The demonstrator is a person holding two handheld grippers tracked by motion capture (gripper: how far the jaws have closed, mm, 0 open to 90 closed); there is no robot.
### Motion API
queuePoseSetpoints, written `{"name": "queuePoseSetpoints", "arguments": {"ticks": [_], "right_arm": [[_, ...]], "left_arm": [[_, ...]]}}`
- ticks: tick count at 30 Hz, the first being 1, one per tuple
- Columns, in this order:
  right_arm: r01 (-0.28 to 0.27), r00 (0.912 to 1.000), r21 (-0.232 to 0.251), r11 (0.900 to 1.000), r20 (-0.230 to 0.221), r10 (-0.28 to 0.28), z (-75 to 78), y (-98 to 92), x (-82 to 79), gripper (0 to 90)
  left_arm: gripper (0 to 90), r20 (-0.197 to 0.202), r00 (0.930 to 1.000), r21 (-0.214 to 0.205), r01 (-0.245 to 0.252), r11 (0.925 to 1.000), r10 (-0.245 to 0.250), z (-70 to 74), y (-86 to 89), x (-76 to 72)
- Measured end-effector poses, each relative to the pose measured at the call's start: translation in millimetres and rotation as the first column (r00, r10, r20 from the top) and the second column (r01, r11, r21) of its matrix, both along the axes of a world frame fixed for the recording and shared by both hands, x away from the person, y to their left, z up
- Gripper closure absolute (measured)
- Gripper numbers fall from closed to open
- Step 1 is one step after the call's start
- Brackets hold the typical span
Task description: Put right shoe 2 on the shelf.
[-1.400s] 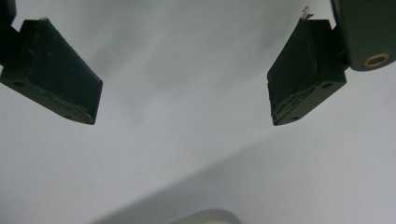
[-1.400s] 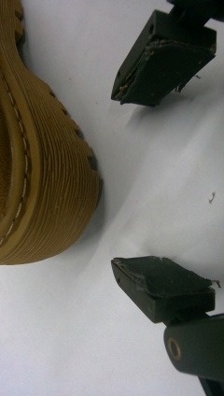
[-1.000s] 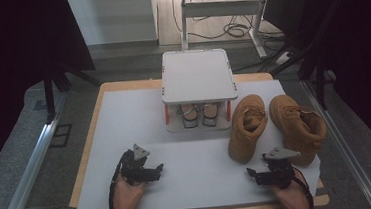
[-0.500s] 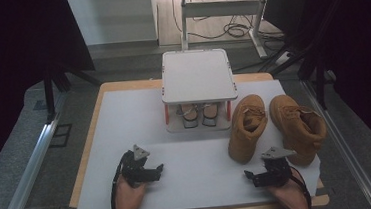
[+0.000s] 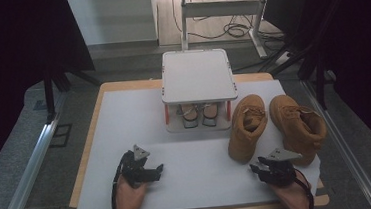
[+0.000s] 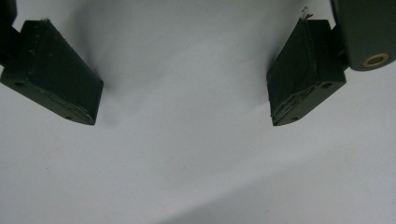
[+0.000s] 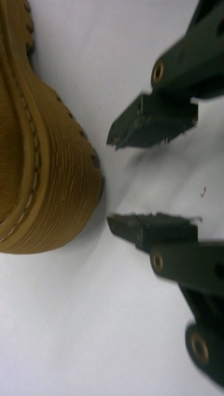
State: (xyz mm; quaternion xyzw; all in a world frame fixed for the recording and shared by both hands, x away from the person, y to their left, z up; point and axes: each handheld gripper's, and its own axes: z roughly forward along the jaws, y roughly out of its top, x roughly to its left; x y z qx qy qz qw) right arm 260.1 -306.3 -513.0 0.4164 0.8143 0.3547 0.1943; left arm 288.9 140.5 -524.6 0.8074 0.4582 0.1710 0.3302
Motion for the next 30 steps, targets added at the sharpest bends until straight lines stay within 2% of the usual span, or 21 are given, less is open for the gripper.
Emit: {"name": "queuePoseSetpoints", "arguments": {"ticks": [1, 2, 3, 4, 5, 6, 7, 9, 10, 14, 17, 20, 23, 25, 30], "right_arm": [[0.0, 1.0, 0.0, 1.0, 0.0, 0.0, 0.0, 0.0, 0.0, 58.6], [-0.002, 1.0, 0.025, 0.9997, -0.004, 0.002, 2.0, -1.7, -0.3, 64.8], [-0.002, 1.0, 0.025, 0.9997, -0.004, 0.002, 2.0, -1.7, -0.3, 64.8], [-0.017, 0.9996, 0.077, 0.9969, -0.023, 0.019, 4.0, -4.7, 0.1, 71.8], [-0.031, 0.999, 0.107, 0.9938, -0.029, 0.034, 4.6, -6.4, 0.2, 75.1], [-0.045, 0.9984, 0.132, 0.9902, -0.028, 0.049, 5.0, -7.7, -0.2, 79.1], [-0.045, 0.9984, 0.132, 0.9902, -0.028, 0.049, 5.0, -7.7, -0.2, 79.1], [-0.082, 0.9965, 0.171, 0.9819, -0.003, 0.084, 5.6, -8.6, -2.0, 86.3], [-0.102, 0.9948, 0.175, 0.9793, 0.028, 0.098, 6.2, -6.7, -4.6, 89.7], [-0.094, 0.9946, 0.138, 0.986, 0.057, 0.086, 6.3, 0.1, -5.8, 90.0], [-0.096, 0.9941, 0.123, 0.9877, 0.062, 0.089, 7.1, 4.8, -5.6, 90.0], [-0.113, 0.99, 0.069, 0.9912, 0.092, 0.107, 10.1, 19.0, -6.0, 90.0], [-0.13, 0.9884, 0.071, 0.989, 0.089, 0.123, 10.8, 26.8, -3.2, 90.0], [-0.145, 0.9874, 0.071, 0.9869, 0.076, 0.139, 8.4, 39.4, 2.8, 90.0], [-0.139, 0.9886, 0.074, 0.9875, 0.068, 0.134, 3.2, 54.3, 11.7, 90.0]], "left_arm": [[10.3, 0.0, 1.0, 0.0, 0.0, 1.0, 0.0, 0.0, 0.0, 0.0], [10.3, 0.0, 1.0, 0.0, 0.0, 1.0, 0.0, 0.0, 0.0, 0.0], [10.3, 0.0, 1.0, 0.0, 0.0, 1.0, 0.0, 0.0, 0.0, 0.0], [10.4, 0.0, 1.0, 0.0, 0.0, 1.0, 0.0, 0.0, 0.0, 0.0], [10.3, 0.0, 1.0, 0.0, 0.0, 1.0, 0.0, 0.0, 0.0, 0.0], [10.3, 0.0, 1.0, 0.0, 0.0, 1.0, 0.0, 0.0, 0.0, 0.0], [10.3, 0.0, 1.0, 0.0, 0.0, 1.0, 0.0, 0.0, 0.0, 0.0], [10.3, 0.0, 1.0, 0.0, 0.0, 1.0, 0.0, 0.0, 0.0, 0.0], [10.4, 0.0, 1.0, 0.001, 0.0, 1.0, 0.0, 0.0, 0.0, 0.0], [10.4, 0.0, 1.0, 0.001, 0.001, 1.0, -0.001, 0.0, 0.0, -0.1], [10.4, 0.0, 1.0, 0.001, 0.001, 1.0, -0.001, 0.0, 0.0, 0.0], [10.4, 0.001, 1.0, 0.001, 0.001, 1.0, -0.001, 0.0, -0.1, -0.1], [10.5, 0.001, 1.0, 0.001, 0.001, 1.0, -0.001, 0.0, -0.1, -0.1], [10.5, 0.001, 1.0, 0.001, 0.001, 1.0, -0.001, 0.0, -0.1, -0.1], [10.5, 0.001, 1.0, 0.001, 0.001, 1.0, -0.001, 0.0, -0.1, -0.1]]}}
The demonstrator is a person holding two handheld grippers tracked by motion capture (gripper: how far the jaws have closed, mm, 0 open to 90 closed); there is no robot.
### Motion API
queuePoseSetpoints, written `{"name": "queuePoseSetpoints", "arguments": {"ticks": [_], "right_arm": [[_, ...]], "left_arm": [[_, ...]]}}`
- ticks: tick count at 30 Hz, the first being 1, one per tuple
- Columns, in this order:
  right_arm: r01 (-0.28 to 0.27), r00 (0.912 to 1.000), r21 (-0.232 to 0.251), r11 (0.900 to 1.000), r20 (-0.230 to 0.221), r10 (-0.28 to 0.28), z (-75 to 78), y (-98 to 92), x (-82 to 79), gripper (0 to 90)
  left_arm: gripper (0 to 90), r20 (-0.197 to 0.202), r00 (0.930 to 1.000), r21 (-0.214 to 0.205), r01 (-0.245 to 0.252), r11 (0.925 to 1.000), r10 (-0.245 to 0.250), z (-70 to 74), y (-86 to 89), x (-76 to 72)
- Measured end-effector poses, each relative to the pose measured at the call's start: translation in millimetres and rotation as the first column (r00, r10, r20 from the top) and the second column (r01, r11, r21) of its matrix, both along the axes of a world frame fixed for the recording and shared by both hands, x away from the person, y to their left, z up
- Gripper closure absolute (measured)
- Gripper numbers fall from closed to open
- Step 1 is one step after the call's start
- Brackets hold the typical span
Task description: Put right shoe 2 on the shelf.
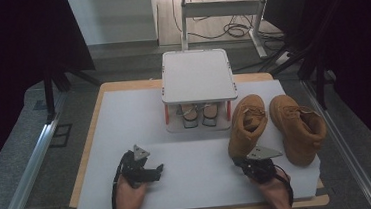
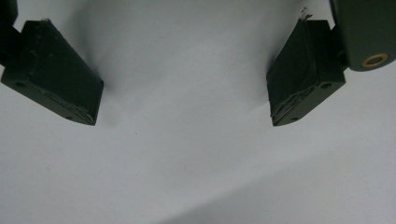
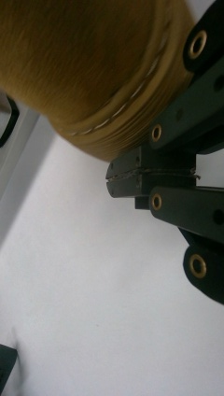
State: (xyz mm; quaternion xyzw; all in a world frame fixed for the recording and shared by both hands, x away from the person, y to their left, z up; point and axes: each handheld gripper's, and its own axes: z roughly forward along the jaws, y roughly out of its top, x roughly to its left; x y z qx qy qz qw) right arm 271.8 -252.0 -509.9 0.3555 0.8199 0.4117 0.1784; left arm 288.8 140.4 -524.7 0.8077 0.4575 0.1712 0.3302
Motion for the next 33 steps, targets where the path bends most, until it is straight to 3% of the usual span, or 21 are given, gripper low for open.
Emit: {"name": "queuePoseSetpoints", "arguments": {"ticks": [8, 21, 33], "right_arm": [[0.011, 0.9999, -0.021, 0.9997, 0.008, -0.011, -4.0, 8.5, 7.3, 90.0], [0.02, 0.9995, -0.045, 0.9988, 0.027, -0.019, -4.4, 8.3, 4.5, 90.0], [0.035, 0.9991, -0.044, 0.9984, 0.025, -0.034, -3.8, -8.7, -1.3, 90.0]], "left_arm": [[10.6, 0.0, 1.0, 0.0, 0.0, 1.0, 0.0, 0.0, 0.0, 0.0], [11.5, 0.003, 1.0, 0.0, 0.005, 1.0, -0.005, 0.1, -0.1, -0.4], [11.5, 0.003, 1.0, 0.0, 0.005, 1.0, -0.005, 0.1, -0.1, -0.4]]}}
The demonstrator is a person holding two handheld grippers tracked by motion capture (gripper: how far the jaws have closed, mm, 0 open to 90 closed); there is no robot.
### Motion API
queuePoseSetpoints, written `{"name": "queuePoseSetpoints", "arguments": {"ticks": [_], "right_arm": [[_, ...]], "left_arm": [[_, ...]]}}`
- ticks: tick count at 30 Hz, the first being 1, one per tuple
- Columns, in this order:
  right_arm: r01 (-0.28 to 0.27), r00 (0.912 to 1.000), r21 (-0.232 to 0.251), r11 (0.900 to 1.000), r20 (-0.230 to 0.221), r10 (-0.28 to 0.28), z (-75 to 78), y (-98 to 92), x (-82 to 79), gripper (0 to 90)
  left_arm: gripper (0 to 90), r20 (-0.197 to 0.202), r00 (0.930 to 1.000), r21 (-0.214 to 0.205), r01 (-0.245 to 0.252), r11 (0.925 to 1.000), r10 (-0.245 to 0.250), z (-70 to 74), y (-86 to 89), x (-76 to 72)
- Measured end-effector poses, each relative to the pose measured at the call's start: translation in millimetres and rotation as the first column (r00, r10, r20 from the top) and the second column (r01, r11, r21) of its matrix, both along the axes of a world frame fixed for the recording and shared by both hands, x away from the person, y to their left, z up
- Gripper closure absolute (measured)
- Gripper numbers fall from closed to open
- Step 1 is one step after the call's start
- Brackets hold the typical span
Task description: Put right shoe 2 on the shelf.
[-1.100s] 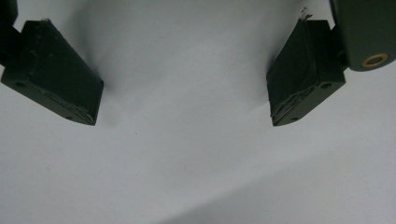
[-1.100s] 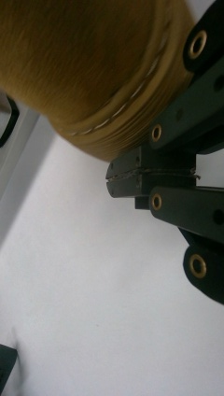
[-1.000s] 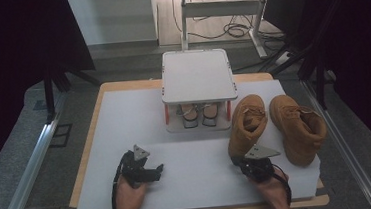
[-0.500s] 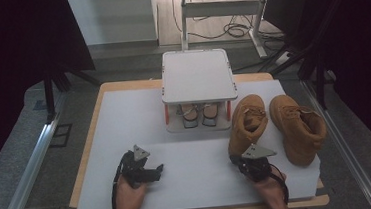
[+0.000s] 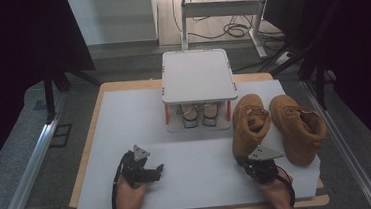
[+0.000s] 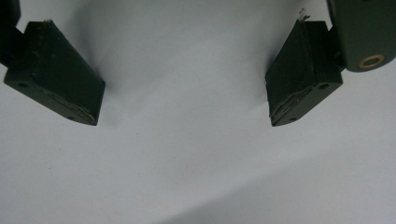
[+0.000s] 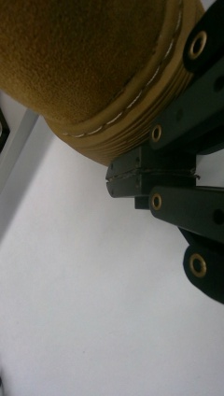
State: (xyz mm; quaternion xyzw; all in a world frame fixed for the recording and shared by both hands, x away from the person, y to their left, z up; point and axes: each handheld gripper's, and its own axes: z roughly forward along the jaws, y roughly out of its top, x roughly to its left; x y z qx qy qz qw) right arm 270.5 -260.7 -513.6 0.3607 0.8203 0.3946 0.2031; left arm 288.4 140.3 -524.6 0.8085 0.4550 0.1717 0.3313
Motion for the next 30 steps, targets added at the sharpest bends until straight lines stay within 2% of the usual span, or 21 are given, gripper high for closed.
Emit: {"name": "queuePoseSetpoints", "arguments": {"ticks": [7, 18, 30], "right_arm": [[0.011, 0.9999, -0.012, 0.9999, 0.007, -0.011, 0.3, -14.0, -4.7, 90.0], [0.03, 0.9995, -0.001, 0.9995, -0.002, -0.03, 0.6, -31.7, -8.2, 90.0], [0.079, 0.9968, -0.013, 0.9968, 0.006, -0.079, 1.1, -56.4, -14.8, 90.0]], "left_arm": [[11.5, 0.001, 1.0, 0.0, 0.0, 1.0, 0.0, 0.0, -0.1, -0.1], [11.5, 0.001, 1.0, 0.0, 0.0, 1.0, 0.0, 0.0, -0.1, -0.1], [11.6, 0.001, 1.0, 0.001, 0.0, 1.0, 0.0, 0.0, 0.0, -0.1]]}}
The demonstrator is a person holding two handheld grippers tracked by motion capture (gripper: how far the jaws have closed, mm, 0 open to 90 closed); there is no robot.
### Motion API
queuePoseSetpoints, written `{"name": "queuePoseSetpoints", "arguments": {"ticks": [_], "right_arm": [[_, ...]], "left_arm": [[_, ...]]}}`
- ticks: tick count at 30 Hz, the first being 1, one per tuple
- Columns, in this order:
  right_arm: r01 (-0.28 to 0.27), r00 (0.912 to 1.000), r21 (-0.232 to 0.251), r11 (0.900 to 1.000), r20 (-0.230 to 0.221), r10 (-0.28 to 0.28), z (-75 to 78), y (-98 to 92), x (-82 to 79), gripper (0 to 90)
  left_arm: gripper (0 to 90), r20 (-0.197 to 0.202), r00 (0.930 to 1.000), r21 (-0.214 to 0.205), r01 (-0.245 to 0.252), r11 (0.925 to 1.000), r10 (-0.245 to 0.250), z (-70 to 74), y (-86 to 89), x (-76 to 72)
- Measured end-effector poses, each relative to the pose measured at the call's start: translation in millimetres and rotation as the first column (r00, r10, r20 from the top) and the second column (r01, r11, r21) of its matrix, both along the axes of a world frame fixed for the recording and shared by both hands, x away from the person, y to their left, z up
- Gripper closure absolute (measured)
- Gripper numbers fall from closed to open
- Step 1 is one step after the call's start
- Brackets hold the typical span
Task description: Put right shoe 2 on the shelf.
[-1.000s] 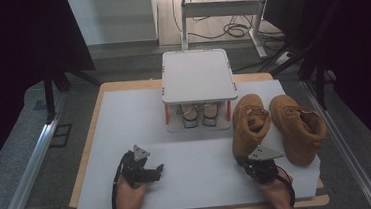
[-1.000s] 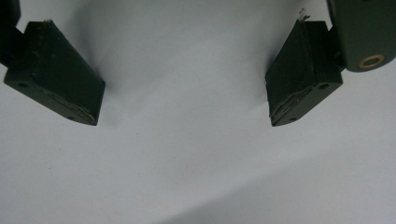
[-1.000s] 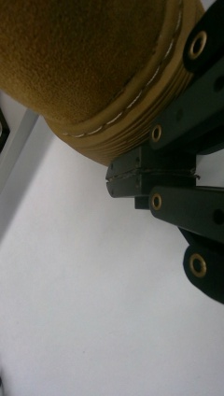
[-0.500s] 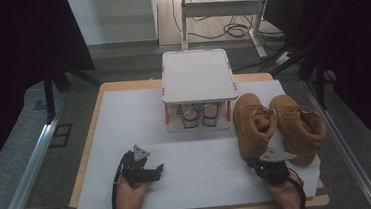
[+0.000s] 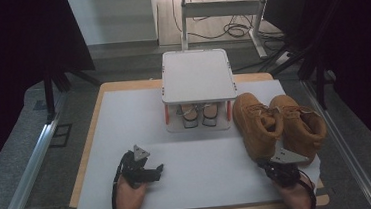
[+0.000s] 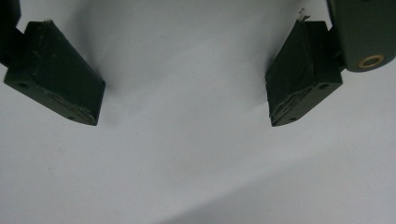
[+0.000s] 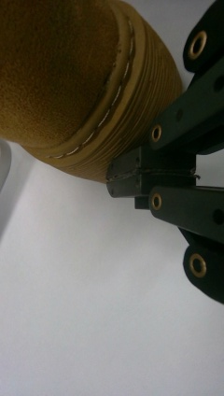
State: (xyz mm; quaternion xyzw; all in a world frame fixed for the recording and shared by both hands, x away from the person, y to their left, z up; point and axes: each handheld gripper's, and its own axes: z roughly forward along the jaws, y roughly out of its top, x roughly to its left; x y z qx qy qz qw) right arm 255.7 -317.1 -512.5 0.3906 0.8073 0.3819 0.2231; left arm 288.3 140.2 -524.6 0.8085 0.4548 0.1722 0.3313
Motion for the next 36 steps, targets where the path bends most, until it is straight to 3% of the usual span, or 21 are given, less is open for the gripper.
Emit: {"name": "queuePoseSetpoints", "arguments": {"ticks": [10, 16, 21, 25, 32, 36], "right_arm": [[0.034, 0.9994, -0.005, 0.9994, 0.007, -0.034, -0.5, -3.4, -3.1, 90.0], [0.053, 0.9986, 0.041, 0.9978, 0.005, -0.053, 1.4, -6.5, -7.5, 87.0], [0.086, 0.9952, 0.065, 0.9942, 0.042, -0.089, 8.5, -9.9, -17.9, 73.1], [0.146, 0.9865, 0.113, 0.9829, 0.059, -0.153, 13.7, -17.0, -24.9, 57.8], [0.19, 0.9751, 0.14, 0.9717, 0.088, -0.204, 21.7, -19.6, -24.1, 42.2], [0.205, 0.9669, 0.184, 0.9614, 0.115, -0.228, 25.8, -19.7, -20.7, 33.5]], "left_arm": [[11.5, 0.0, 1.0, 0.0, 0.0, 1.0, 0.0, 0.0, 0.1, 0.0], [11.6, 0.0, 1.0, 0.0, 0.0, 1.0, 0.0, 0.0, 0.1, 0.0], [11.6, 0.0, 1.0, 0.0, 0.0, 1.0, 0.0, 0.0, 0.1, 0.0], [11.6, 0.0, 1.0, 0.0, 0.0, 1.0, 0.0, 0.0, 0.1, 0.0], [11.6, 0.0, 1.0, 0.001, 0.0, 1.0, 0.0, 0.0, 0.0, -0.1], [11.6, 0.0, 1.0, 0.001, 0.0, 1.0, 0.0, 0.0, 0.0, -0.1]]}}
